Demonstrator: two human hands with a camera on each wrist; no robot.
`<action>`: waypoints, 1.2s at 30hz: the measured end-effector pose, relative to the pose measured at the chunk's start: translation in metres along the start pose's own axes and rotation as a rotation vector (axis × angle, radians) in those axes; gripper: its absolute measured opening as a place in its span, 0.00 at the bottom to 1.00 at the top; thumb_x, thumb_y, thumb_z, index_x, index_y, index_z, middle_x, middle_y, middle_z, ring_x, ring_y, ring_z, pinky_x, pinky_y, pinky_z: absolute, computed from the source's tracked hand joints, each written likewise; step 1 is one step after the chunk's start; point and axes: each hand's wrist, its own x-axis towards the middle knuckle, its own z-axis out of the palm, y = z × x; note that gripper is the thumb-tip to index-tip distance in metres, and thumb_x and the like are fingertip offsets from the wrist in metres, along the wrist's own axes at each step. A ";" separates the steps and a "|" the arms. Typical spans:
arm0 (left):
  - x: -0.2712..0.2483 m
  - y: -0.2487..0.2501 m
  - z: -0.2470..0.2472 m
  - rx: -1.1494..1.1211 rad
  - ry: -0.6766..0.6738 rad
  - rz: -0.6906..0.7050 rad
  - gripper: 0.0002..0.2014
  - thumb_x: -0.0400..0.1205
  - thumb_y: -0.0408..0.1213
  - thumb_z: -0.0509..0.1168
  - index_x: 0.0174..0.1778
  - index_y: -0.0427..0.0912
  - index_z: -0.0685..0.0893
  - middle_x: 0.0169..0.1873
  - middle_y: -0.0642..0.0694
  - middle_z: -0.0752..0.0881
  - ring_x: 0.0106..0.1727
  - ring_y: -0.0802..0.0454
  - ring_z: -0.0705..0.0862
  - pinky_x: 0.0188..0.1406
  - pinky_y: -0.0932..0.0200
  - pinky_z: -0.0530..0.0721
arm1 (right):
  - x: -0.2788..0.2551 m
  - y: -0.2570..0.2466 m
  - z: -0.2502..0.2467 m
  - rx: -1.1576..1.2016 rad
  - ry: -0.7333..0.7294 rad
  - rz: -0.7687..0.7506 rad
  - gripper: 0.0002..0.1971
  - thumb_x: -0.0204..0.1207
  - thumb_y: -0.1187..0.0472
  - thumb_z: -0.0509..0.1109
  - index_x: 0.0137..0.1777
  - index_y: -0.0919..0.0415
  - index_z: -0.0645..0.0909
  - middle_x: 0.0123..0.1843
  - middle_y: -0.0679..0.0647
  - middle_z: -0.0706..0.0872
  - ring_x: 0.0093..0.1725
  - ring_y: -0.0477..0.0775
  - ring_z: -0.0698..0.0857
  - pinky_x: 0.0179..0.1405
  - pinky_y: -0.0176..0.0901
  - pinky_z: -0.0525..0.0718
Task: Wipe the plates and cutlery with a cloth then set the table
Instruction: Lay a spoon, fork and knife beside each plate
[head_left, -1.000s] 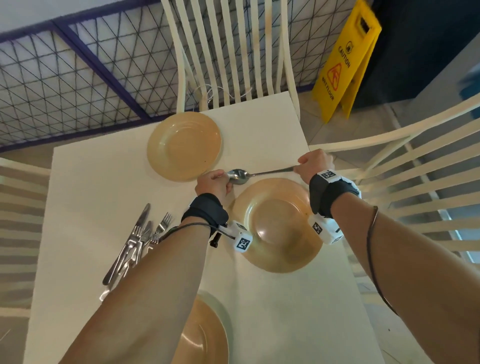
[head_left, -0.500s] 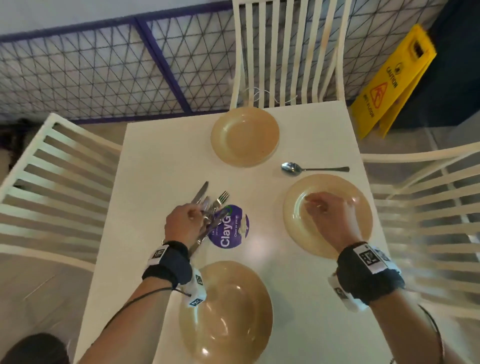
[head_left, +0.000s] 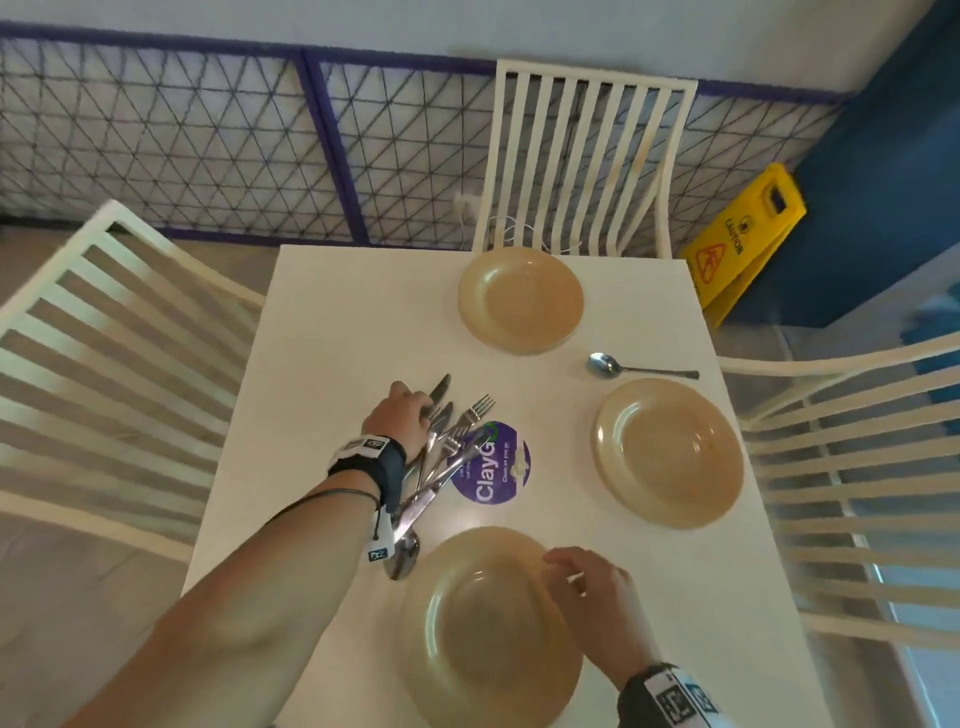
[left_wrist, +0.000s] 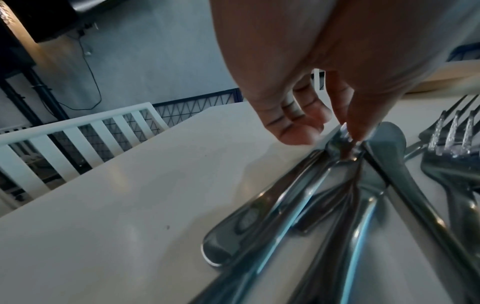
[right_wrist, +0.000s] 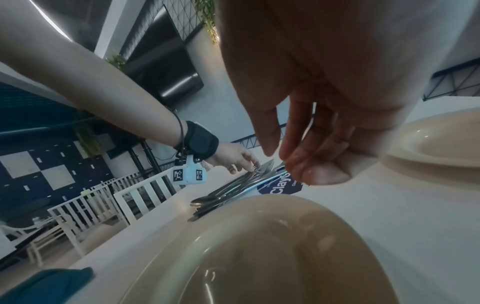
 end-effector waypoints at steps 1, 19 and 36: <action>0.001 -0.002 0.000 -0.007 0.008 0.013 0.13 0.85 0.37 0.65 0.65 0.50 0.84 0.67 0.44 0.74 0.58 0.42 0.86 0.61 0.48 0.84 | -0.003 -0.003 0.003 0.006 -0.006 0.022 0.08 0.77 0.56 0.71 0.51 0.44 0.90 0.47 0.40 0.91 0.39 0.36 0.85 0.41 0.22 0.76; -0.070 0.016 -0.107 -0.341 0.250 0.354 0.16 0.85 0.31 0.65 0.61 0.56 0.87 0.48 0.49 0.84 0.46 0.50 0.85 0.54 0.54 0.84 | 0.006 -0.047 0.028 0.285 -0.124 0.109 0.10 0.82 0.48 0.68 0.59 0.45 0.86 0.53 0.46 0.89 0.50 0.48 0.88 0.57 0.48 0.88; -0.186 0.135 0.063 -0.707 -0.041 -0.086 0.07 0.82 0.30 0.73 0.48 0.48 0.87 0.41 0.47 0.92 0.39 0.49 0.90 0.48 0.51 0.91 | -0.005 0.108 -0.091 0.893 0.076 0.461 0.08 0.83 0.64 0.69 0.47 0.68 0.86 0.37 0.59 0.83 0.30 0.55 0.81 0.32 0.44 0.85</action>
